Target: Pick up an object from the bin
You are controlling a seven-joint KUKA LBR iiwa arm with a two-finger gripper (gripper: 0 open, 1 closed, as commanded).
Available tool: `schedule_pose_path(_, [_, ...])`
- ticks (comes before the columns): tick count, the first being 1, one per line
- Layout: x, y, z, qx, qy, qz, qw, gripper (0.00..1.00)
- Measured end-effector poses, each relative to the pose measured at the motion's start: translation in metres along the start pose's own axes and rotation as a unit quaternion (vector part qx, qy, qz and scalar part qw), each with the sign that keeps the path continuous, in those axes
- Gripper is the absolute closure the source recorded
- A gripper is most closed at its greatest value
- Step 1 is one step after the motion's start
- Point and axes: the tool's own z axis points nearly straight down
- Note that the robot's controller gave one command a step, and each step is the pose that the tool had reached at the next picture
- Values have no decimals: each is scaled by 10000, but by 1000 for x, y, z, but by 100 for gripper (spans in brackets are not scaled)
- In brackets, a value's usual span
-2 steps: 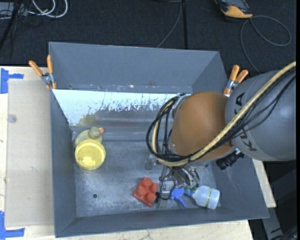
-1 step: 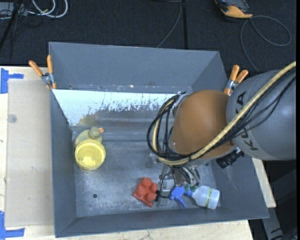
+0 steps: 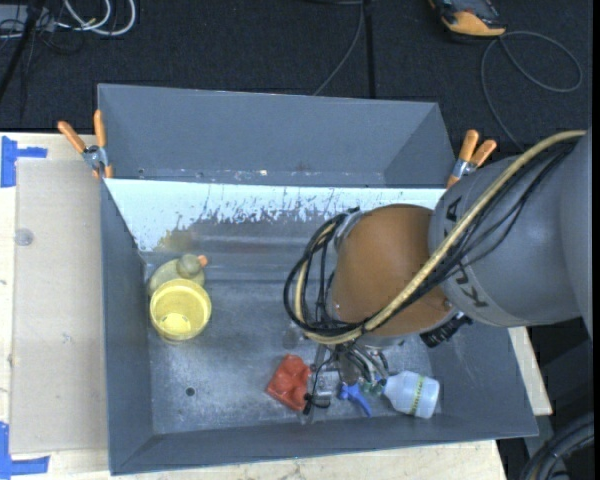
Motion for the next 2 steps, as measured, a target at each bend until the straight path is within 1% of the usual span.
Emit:
schedule_pose_path(1, [-3,-8,43,-9,20,24,10000,100])
schedule_pose_path(2, [-3,-8,43,-10,20,28,10000,100])
